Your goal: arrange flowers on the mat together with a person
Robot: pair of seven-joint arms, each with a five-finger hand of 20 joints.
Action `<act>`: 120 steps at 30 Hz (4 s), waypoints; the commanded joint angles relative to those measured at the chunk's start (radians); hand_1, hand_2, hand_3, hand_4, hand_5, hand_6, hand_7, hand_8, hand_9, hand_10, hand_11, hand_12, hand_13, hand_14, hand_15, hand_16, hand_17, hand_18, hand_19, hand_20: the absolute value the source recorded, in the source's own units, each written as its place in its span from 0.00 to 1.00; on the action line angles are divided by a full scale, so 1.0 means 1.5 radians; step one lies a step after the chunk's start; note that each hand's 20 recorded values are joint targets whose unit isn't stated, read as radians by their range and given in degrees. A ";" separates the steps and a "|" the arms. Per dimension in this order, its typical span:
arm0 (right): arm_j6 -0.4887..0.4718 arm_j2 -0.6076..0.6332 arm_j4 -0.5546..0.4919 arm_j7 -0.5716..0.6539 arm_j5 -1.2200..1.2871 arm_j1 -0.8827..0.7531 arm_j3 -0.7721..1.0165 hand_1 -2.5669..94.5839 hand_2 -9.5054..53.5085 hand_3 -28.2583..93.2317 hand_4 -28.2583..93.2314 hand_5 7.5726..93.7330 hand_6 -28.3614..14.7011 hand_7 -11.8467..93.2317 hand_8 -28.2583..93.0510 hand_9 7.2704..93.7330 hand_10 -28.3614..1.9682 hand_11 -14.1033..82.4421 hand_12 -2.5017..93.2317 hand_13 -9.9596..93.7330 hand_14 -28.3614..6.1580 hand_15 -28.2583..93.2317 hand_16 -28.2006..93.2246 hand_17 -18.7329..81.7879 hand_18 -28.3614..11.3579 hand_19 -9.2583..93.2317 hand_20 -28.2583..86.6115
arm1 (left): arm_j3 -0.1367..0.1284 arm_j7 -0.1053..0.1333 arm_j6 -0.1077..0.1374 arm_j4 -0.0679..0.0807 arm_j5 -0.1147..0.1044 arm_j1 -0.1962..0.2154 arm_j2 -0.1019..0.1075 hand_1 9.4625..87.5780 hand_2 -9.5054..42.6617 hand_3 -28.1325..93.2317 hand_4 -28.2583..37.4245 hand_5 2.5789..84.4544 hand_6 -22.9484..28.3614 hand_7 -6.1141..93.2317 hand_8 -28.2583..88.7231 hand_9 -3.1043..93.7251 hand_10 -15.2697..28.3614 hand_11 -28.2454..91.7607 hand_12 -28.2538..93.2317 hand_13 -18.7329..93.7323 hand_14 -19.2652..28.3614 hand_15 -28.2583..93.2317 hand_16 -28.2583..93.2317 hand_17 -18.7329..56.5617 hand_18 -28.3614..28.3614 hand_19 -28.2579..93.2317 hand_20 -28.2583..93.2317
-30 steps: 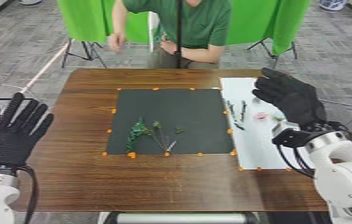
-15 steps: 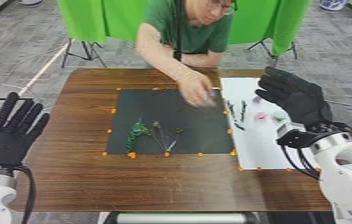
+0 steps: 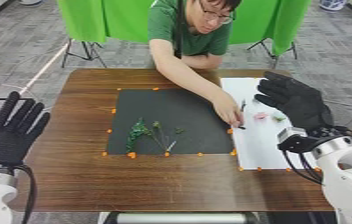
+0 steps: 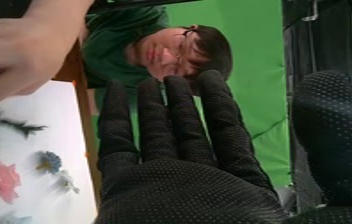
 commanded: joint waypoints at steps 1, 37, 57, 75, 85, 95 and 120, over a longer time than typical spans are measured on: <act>0.012 0.000 -0.008 0.008 -0.009 -0.005 -0.014 0.24 0.25 0.88 0.04 0.38 0.54 0.26 0.15 0.37 0.47 0.21 0.18 0.40 0.54 0.32 0.34 0.31 0.33 0.41 0.35 | 0.003 -0.012 0.014 0.005 -0.003 0.003 -0.005 0.24 0.40 0.80 0.00 0.47 0.57 0.15 0.16 0.41 0.70 0.40 0.29 0.41 0.72 0.49 0.17 0.19 0.76 0.53 0.35; 0.053 0.000 -0.009 0.003 -0.034 -0.003 -0.050 0.29 0.24 0.88 0.04 0.40 0.55 0.28 0.14 0.38 0.47 0.22 0.18 0.41 0.53 0.33 0.34 0.32 0.36 0.43 0.35 | -0.007 -0.013 0.001 0.005 0.004 0.006 0.003 0.24 0.41 0.82 0.00 0.46 0.57 0.15 0.16 0.40 0.70 0.40 0.29 0.42 0.73 0.49 0.17 0.18 0.77 0.53 0.35; 0.085 0.081 0.052 0.018 -0.693 0.083 -0.083 0.40 0.06 0.90 0.02 0.41 0.57 0.32 0.12 0.39 0.52 0.25 0.17 0.43 0.59 0.37 0.31 0.38 0.51 0.42 0.33 | -0.005 -0.004 0.009 0.002 -0.002 0.008 0.002 0.24 0.41 0.82 0.00 0.46 0.57 0.15 0.17 0.41 0.71 0.40 0.29 0.42 0.73 0.49 0.17 0.18 0.77 0.53 0.35; 0.011 0.182 0.202 0.057 -1.119 0.221 -0.269 0.52 0.00 0.90 0.00 0.47 0.69 0.40 0.08 0.47 0.67 0.29 0.16 0.51 0.72 0.40 0.28 0.44 0.55 0.40 0.30 | 0.009 -0.009 -0.003 0.009 0.007 -0.016 0.004 0.24 0.41 0.81 0.00 0.46 0.57 0.15 0.17 0.41 0.71 0.40 0.29 0.42 0.73 0.49 0.17 0.18 0.77 0.53 0.35; -0.007 0.182 0.258 0.017 -1.118 0.264 -0.335 0.54 0.00 0.90 0.00 0.47 0.70 0.41 0.07 0.47 0.68 0.29 0.16 0.53 0.75 0.40 0.29 0.44 0.53 0.42 0.32 | 0.032 -0.025 -0.007 0.016 0.017 -0.032 0.013 0.24 0.41 0.81 0.00 0.46 0.57 0.15 0.17 0.41 0.71 0.40 0.29 0.42 0.73 0.49 0.17 0.18 0.77 0.53 0.35; -0.020 0.167 0.265 0.003 -1.117 0.232 -0.342 0.57 0.00 0.88 0.00 0.50 0.75 0.45 0.07 0.56 0.71 0.33 0.20 0.64 0.75 0.47 0.41 0.44 0.41 0.61 0.42 | 0.035 -0.030 0.027 0.011 0.002 -0.032 0.016 0.24 0.42 0.81 0.00 0.48 0.58 0.15 0.17 0.42 0.71 0.40 0.29 0.42 0.74 0.51 0.17 0.18 0.77 0.54 0.35; 0.115 0.167 0.173 -0.034 -1.040 0.265 -0.391 0.70 0.00 0.79 0.00 0.49 0.76 0.64 0.18 0.69 0.83 0.32 0.48 0.75 0.87 0.48 0.63 0.51 0.45 0.66 0.57 | 0.041 -0.012 0.050 0.007 -0.017 -0.028 0.014 0.25 0.43 0.82 0.00 0.49 0.59 0.15 0.16 0.43 0.73 0.42 0.29 0.43 0.76 0.54 0.16 0.18 0.77 0.55 0.36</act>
